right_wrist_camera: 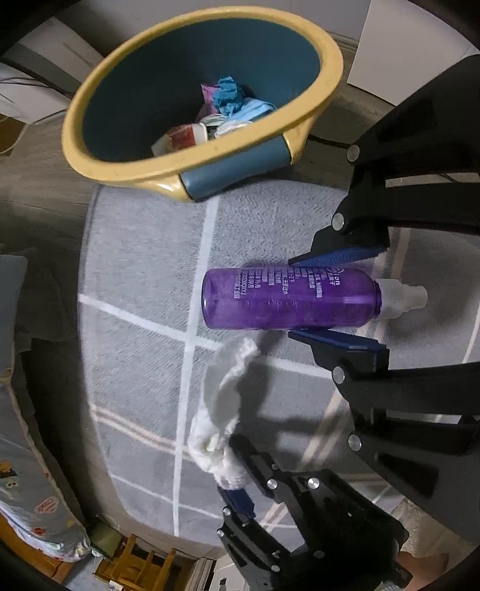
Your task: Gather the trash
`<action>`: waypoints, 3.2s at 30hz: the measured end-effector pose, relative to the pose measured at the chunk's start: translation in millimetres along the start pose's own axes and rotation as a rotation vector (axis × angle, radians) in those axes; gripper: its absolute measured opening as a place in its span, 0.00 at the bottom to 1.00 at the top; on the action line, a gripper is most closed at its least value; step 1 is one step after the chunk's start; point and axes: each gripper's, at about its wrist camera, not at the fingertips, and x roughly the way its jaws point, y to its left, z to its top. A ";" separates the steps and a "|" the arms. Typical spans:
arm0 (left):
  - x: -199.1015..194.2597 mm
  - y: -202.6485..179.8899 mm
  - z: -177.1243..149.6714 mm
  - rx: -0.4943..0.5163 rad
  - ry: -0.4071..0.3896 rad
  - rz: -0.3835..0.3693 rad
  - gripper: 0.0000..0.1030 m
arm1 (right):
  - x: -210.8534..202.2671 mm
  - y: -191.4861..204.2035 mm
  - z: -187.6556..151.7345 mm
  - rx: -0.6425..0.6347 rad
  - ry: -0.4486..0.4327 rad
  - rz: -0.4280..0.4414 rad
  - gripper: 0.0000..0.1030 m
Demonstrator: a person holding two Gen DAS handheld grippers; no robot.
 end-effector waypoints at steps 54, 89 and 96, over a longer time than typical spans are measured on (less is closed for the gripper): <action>49.7 -164.5 170.9 0.210 -0.046 -0.110 0.39 | -42.7 -234.4 20.0 0.485 -0.284 0.032 0.31; -123.4 -124.7 95.7 0.042 -0.222 -0.134 0.95 | -167.8 -164.6 -92.1 0.386 -0.494 -0.121 0.94; -171.5 -136.0 83.2 0.030 -0.271 -0.083 0.95 | -211.7 -154.1 -135.7 0.471 -0.612 -0.111 0.95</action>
